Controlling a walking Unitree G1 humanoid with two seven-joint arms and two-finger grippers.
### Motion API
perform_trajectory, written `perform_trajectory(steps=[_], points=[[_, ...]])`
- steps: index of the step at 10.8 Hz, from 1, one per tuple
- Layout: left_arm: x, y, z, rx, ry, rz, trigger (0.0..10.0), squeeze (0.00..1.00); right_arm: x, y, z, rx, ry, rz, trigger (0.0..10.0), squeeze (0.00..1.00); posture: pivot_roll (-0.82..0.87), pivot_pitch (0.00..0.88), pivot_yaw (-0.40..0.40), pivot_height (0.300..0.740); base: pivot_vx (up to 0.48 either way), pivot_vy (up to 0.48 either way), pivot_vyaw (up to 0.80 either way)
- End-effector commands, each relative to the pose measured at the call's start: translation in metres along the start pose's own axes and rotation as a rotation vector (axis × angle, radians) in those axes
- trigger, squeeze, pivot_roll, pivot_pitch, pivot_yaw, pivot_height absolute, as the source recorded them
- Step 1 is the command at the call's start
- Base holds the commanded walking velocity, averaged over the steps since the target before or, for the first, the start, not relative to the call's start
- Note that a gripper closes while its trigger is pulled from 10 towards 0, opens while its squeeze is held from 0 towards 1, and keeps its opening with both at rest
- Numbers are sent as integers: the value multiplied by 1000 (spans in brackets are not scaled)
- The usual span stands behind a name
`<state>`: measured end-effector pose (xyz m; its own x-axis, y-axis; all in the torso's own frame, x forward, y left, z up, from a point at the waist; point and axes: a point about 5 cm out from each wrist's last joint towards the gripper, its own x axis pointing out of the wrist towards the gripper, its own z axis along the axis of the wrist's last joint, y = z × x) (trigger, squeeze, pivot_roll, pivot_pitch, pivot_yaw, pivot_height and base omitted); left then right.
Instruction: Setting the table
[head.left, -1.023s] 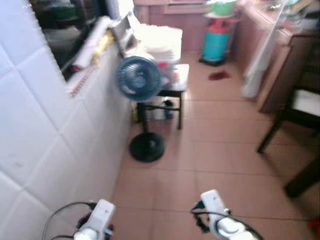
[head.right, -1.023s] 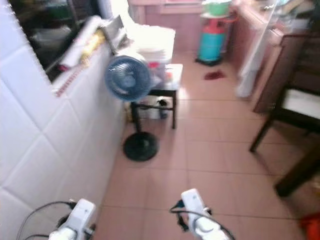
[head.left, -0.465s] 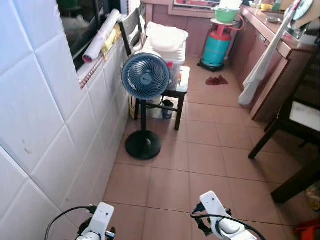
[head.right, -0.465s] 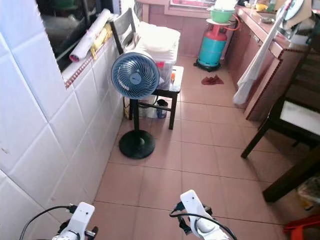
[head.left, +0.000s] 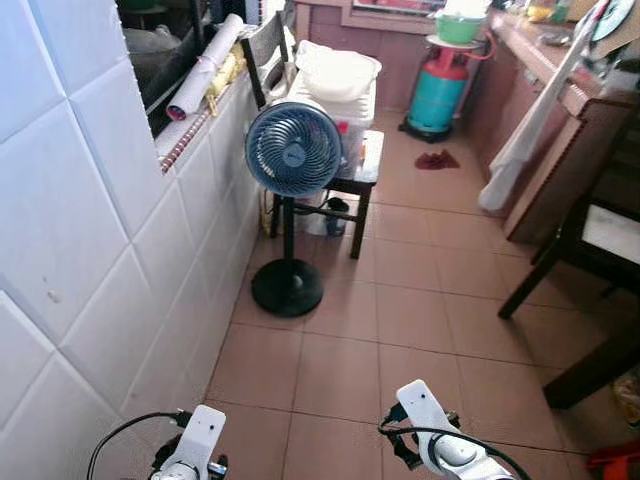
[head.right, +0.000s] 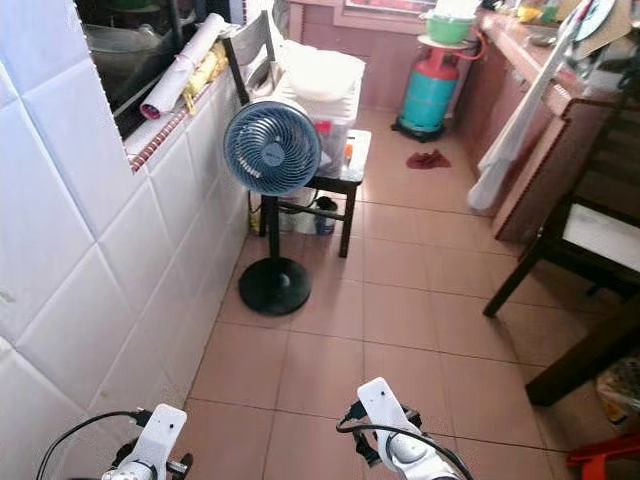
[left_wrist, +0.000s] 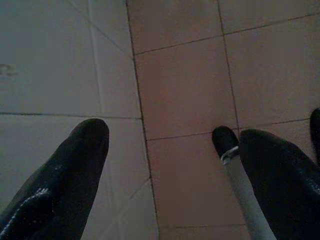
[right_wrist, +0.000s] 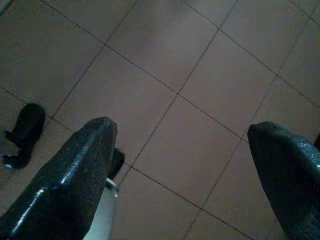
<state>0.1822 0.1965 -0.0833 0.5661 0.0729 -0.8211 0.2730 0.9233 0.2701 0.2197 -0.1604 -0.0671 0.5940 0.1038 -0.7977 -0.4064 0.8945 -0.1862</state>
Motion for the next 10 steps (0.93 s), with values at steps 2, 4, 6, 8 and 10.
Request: perform_trajectory(steps=[2,4,6,8,10], points=[[1,2,4,39,-8,-5,10000,0,0,-2,-1,37,21,-18,10000,0,20,0,-17,740,0,0,-384],[1,1,5,64,-11,-16,10000,0,0,-2,-2,57,23,-26,10000,0,6,0,-3,740,0,0,-794],[1,1,7,73,-16,-26,10000,0,0,-3,-2,72,20,-33,10000,0,-15,0,12,740,0,0,-372],[1,-2,8,65,-24,-45,10000,0,0,-6,-2,63,22,-36,10000,0,-18,0,8,740,0,0,0],[1,-3,9,70,-26,-50,10000,0,0,-7,-2,57,28,-38,10000,0,-21,0,3,740,120,0,-203]])
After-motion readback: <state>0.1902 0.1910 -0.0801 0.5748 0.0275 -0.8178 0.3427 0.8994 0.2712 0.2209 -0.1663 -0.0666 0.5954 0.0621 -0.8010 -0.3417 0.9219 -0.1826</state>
